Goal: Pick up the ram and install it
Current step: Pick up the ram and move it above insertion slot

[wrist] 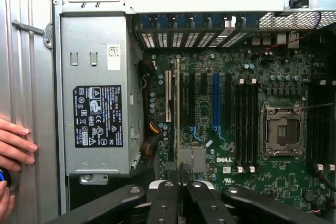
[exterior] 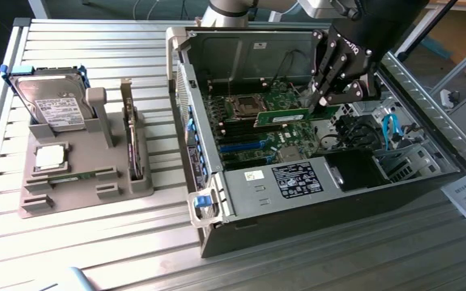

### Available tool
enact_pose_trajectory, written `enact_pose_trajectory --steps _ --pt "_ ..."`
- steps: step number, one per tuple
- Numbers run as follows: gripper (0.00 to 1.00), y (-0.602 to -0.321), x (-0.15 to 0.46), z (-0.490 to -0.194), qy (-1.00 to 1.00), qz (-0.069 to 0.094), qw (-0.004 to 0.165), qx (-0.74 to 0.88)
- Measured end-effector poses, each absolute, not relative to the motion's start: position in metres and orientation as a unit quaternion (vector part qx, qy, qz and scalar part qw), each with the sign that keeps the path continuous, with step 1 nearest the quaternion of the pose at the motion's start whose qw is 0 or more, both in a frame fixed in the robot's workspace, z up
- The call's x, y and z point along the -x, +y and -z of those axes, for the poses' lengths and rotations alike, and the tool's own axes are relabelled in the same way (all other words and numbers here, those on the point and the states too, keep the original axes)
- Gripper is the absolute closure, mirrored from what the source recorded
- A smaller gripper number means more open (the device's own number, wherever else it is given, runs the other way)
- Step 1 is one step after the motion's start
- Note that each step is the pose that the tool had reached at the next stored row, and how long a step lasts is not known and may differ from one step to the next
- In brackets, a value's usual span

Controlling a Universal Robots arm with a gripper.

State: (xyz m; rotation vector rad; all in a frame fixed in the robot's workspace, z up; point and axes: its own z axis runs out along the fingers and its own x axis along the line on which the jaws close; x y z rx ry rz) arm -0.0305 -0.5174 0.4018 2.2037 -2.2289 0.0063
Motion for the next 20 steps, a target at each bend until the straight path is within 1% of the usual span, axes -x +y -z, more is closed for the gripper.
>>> enact_pose_trajectory --steps 15,20 --pt "0.88 -0.5176 0.0260 -0.4017 -0.711 -0.002 0.003 -0.703" --pt "0.88 -0.5133 0.0260 -0.4017 -0.711 -0.002 0.004 -0.703"
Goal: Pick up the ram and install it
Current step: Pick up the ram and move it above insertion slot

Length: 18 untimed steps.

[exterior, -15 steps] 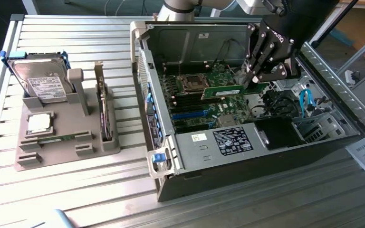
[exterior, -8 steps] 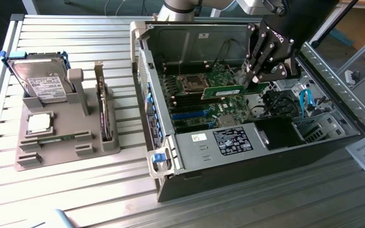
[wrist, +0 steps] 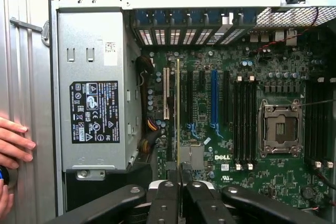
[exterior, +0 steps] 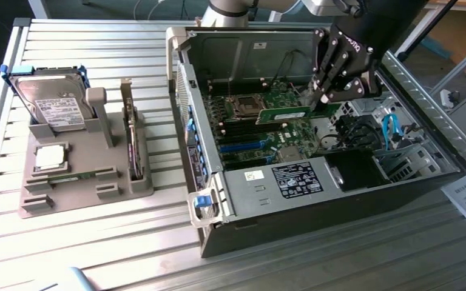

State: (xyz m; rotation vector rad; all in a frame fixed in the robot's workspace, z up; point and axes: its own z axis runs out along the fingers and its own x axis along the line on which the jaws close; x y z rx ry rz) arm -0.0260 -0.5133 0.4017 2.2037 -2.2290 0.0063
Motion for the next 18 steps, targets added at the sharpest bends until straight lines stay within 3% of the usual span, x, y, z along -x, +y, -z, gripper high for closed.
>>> enact_pose_trajectory --steps 18 --pt "0.88 -0.497 0.026 -0.402 -0.711 -0.002 0.004 -0.703"
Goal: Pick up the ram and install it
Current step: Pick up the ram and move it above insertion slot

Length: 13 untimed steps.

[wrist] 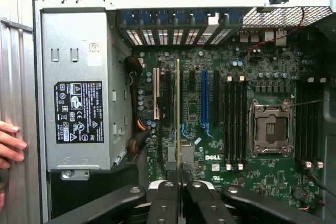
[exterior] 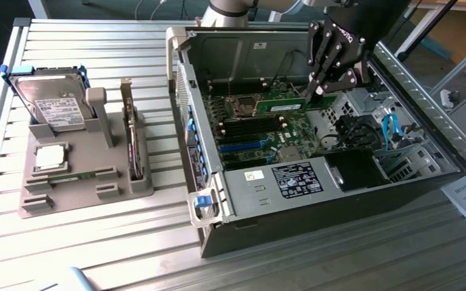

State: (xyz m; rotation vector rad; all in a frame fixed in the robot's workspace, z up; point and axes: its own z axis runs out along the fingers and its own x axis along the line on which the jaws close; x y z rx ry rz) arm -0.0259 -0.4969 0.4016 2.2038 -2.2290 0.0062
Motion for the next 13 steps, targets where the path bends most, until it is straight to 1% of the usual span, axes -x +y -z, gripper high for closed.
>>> enact_pose_trajectory --steps 13 --pt "0.88 -0.483 0.026 -0.401 -0.711 -0.002 0.004 -0.703"
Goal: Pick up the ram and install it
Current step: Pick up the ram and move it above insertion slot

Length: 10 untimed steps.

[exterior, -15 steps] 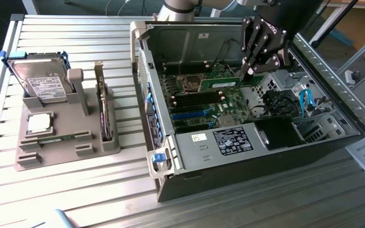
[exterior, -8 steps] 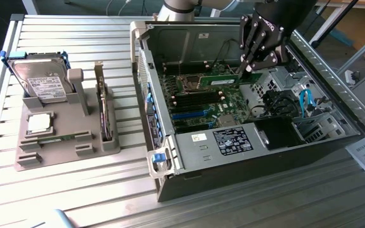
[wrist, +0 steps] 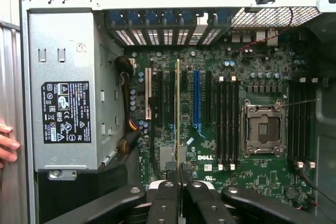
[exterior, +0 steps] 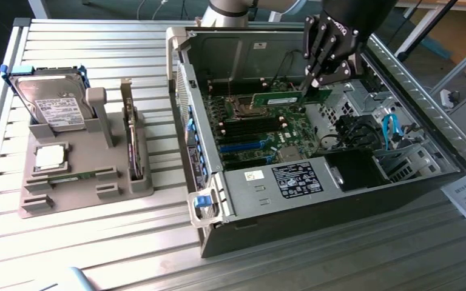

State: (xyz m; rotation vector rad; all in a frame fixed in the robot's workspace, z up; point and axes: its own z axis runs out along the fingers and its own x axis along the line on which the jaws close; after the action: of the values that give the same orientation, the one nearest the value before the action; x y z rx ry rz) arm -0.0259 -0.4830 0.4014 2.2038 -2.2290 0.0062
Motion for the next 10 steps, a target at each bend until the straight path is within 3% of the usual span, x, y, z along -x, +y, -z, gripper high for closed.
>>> enact_pose_trajectory --steps 10 --pt "0.88 -0.4733 0.0259 -0.4013 -0.711 -0.002 0.004 -0.703"
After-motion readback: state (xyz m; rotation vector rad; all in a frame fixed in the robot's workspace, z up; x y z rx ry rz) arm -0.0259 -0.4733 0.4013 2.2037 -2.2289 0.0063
